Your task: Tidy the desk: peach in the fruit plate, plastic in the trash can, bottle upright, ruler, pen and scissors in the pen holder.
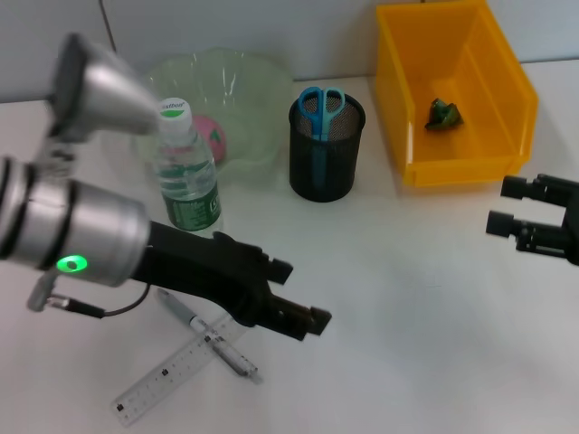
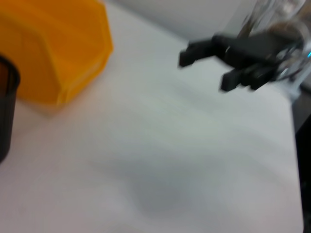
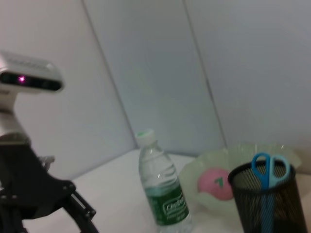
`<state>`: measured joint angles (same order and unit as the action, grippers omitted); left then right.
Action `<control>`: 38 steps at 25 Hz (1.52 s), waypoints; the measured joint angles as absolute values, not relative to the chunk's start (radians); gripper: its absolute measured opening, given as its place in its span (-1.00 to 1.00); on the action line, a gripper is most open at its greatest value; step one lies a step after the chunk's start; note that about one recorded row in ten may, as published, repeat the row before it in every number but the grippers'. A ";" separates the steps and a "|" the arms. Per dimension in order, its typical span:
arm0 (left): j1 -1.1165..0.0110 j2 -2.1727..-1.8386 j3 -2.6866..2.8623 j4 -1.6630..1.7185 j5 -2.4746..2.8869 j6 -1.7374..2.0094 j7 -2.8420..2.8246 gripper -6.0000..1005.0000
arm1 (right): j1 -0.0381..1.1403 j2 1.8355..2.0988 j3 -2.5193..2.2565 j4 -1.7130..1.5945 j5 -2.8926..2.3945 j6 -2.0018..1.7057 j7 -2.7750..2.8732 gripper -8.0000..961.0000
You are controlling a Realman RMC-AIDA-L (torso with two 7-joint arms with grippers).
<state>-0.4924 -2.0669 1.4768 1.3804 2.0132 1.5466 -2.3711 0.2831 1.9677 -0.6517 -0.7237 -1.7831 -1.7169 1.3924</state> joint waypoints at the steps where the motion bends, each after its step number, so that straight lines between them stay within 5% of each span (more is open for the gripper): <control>1: -0.506 -2.067 1.492 1.386 2.037 1.547 -2.405 0.72 | 0.283 1.968 -0.652 -0.724 -1.783 -1.717 1.392 0.55; 14: -0.636 -2.073 1.627 1.375 2.259 1.524 -2.634 0.71 | 0.333 1.946 -0.660 -0.752 -1.996 -1.822 1.358 0.55; 38: -0.686 -2.079 1.834 1.287 2.480 1.381 -2.819 0.71 | 0.350 1.941 -0.657 -0.754 -2.035 -1.827 1.333 0.56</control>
<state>-0.6858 -2.0785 1.8343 1.2871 2.4800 1.3811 -2.8191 0.3501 1.9408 -0.6570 -0.7539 -2.0347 -1.8266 1.3331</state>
